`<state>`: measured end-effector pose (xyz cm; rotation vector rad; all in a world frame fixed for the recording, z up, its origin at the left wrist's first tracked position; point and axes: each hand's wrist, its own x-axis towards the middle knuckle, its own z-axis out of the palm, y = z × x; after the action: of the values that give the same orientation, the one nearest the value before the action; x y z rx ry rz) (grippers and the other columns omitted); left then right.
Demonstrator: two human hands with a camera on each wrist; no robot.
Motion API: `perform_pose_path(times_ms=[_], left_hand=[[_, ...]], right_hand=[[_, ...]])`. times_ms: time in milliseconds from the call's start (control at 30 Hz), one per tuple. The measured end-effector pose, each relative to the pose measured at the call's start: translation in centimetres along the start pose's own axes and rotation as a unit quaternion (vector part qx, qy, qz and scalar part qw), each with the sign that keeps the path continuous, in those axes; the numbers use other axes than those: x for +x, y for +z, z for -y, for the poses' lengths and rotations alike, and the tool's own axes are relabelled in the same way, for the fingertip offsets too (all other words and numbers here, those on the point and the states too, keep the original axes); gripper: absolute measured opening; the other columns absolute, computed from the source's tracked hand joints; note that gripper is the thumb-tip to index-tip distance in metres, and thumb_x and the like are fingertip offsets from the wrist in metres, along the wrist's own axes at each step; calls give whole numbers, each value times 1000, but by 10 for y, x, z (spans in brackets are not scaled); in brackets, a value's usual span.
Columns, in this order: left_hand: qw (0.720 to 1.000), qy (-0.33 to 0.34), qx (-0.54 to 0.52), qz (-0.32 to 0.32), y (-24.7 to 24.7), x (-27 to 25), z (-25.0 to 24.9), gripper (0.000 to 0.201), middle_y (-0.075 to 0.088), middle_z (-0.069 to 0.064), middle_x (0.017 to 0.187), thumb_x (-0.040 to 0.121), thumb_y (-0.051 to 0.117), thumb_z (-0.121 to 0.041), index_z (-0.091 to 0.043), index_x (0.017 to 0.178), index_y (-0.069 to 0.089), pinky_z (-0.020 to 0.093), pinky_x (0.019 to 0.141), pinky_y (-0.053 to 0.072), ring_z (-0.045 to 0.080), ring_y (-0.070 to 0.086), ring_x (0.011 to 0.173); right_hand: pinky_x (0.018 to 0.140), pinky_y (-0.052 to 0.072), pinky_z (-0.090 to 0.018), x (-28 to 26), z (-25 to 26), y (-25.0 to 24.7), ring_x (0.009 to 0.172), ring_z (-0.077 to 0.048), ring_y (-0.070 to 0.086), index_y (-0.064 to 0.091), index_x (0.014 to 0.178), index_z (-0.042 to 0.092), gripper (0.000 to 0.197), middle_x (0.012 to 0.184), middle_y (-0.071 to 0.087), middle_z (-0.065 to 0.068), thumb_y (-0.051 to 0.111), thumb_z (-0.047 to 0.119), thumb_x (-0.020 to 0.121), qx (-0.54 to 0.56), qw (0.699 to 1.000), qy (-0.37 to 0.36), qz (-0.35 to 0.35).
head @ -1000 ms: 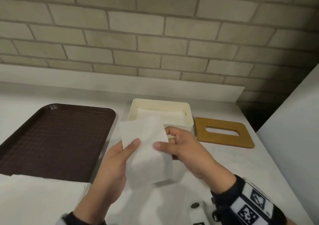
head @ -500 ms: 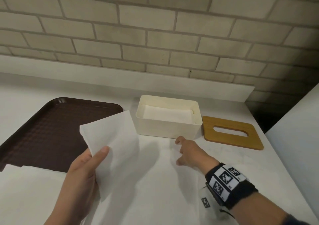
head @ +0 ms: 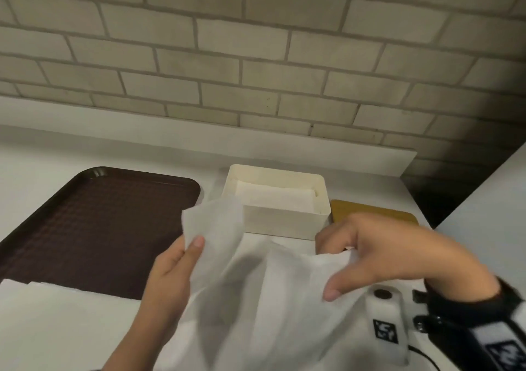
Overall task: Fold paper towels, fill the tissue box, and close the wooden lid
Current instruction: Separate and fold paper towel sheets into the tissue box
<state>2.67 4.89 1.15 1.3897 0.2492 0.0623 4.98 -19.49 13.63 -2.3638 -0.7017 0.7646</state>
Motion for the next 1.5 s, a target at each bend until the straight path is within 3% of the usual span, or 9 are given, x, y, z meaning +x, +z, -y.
perform_pose_path(times_ms=[167, 267, 400, 533, 667, 800, 900, 1300, 1500], left_hand=[[991, -53, 13, 122, 34, -5, -7, 30, 74, -17, 99, 78, 68, -44, -27, 102, 69, 26, 91, 45, 5, 64, 103], [982, -75, -19, 174, 48, -8, -11, 45, 70, -3, 117, 79, 58, -64, -34, 109, 71, 44, 104, 41, 18, 63, 114], [979, -92, -56, 172, 61, -14, -19, 35, 77, -6, 86, 78, 50, -46, -25, 77, 78, 25, 70, 55, 6, 73, 79], [988, -77, -41, 127, 61, -15, -21, 19, 75, -12, 68, 92, 51, -28, -21, 87, 68, 20, 53, 53, 1, 71, 61], [994, -65, -64, 67, 51, -5, -22, 40, 75, -7, 101, 79, 59, -45, -20, 108, 68, 34, 101, 46, 14, 68, 103], [995, -45, -43, 72, 49, 0, -24, 44, 69, -14, 114, 80, 64, -57, -30, 115, 65, 40, 113, 32, 12, 60, 115], [993, -73, -16, 90, 59, 0, -28, 42, 58, -26, 115, 82, 61, -50, -32, 121, 59, 27, 105, 31, 3, 53, 115], [972, -64, -123, 189, 85, 1, -26, 46, 75, 7, 104, 77, 53, -43, -15, 108, 71, 35, 82, 55, 22, 71, 97], [983, 27, -96, 156, 86, 7, -30, 32, 75, 4, 102, 84, 52, -28, -16, 108, 69, 28, 78, 58, 19, 71, 97]], right_hand=[[73, 51, -37, 11, 14, -24, 74, -12, 65, 67, 65, 45, 17, 77, 70, 13, 79, 34, 70, -36, 995, 7, -93], [62, 47, -24, 31, 7, -24, 65, -4, 61, 65, 64, 39, 18, 69, 68, 15, 79, 31, 72, -65, 988, 35, -135], [48, 35, -10, 45, 0, -17, 55, 0, 51, 62, 61, 31, 19, 59, 59, 12, 77, 30, 73, -82, 981, 52, -169], [64, 46, -19, 41, -11, -14, 72, -9, 59, 67, 80, 17, 20, 78, 66, 1, 79, 30, 70, -66, 978, 42, -194], [85, 52, -37, 18, -29, -14, 86, -10, 66, 65, 88, 31, 27, 90, 71, 6, 82, 30, 66, -35, 973, 69, -218], [78, 54, -27, -18, -9, -21, 79, -6, 69, 72, 79, 25, 13, 84, 73, 7, 81, 22, 70, 34, 991, 24, -130], [78, 54, -28, -19, 10, -27, 78, -9, 69, 74, 79, 24, 10, 83, 74, 6, 79, 26, 70, 50, 992, -5, -117], [60, 43, -12, 45, -5, -29, 65, 1, 56, 69, 75, 20, 12, 78, 70, 3, 79, 26, 72, -4, 964, 10, -266], [93, 49, -27, 51, -32, 13, 106, -8, 60, 53, 119, 30, 55, 116, 62, 7, 74, 40, 70, 333, 846, -31, -414]])
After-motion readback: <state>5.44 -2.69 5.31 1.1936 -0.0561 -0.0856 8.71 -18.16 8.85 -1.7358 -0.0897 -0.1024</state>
